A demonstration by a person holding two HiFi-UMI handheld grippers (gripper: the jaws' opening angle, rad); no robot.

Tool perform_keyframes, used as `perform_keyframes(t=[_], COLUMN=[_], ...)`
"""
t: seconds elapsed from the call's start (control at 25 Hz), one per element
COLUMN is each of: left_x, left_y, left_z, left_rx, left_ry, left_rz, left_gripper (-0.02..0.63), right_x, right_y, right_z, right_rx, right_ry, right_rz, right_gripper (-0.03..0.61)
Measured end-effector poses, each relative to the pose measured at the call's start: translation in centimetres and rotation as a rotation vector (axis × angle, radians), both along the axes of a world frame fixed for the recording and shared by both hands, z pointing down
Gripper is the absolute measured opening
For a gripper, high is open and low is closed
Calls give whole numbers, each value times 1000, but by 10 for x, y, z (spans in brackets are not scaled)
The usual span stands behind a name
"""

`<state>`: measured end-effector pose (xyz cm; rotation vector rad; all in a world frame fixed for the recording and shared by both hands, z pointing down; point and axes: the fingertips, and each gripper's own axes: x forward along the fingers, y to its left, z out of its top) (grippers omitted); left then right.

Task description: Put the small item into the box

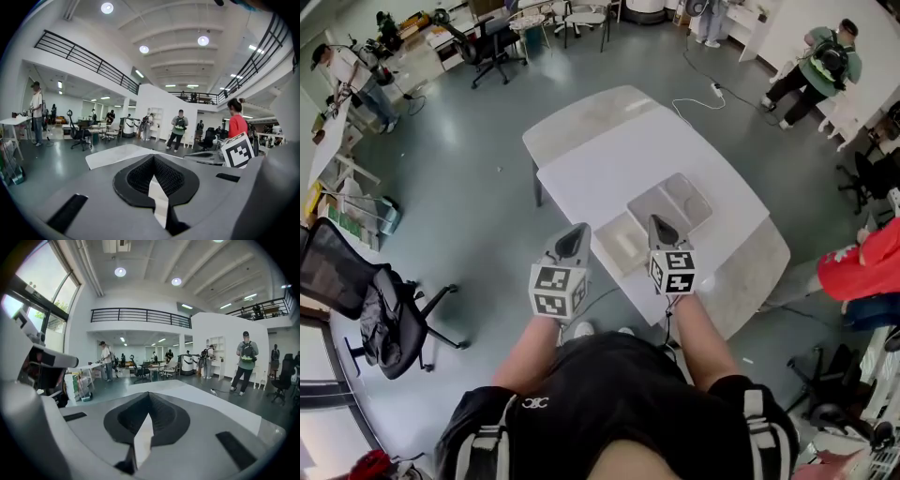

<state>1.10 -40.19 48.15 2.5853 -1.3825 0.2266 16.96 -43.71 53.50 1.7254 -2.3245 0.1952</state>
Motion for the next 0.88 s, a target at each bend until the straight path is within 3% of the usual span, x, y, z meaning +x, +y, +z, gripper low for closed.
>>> perform_keyframes(t=[0.32, 0.52, 0.88], left_x=[24, 36, 51], left_y=[-4, -5, -3], left_z=[-2, -6, -6], left_rx=[8, 17, 21], left_ry=[1, 2, 14], left_rz=[52, 80, 114], left_gripper=[12, 12, 12], right_x=[33, 42, 53], right_y=[37, 57, 67], right_z=[-58, -81, -94], right_rx=[163, 252, 292], right_ry=[-141, -115, -90], right_rz=[119, 156, 199], right_gripper=[12, 12, 12])
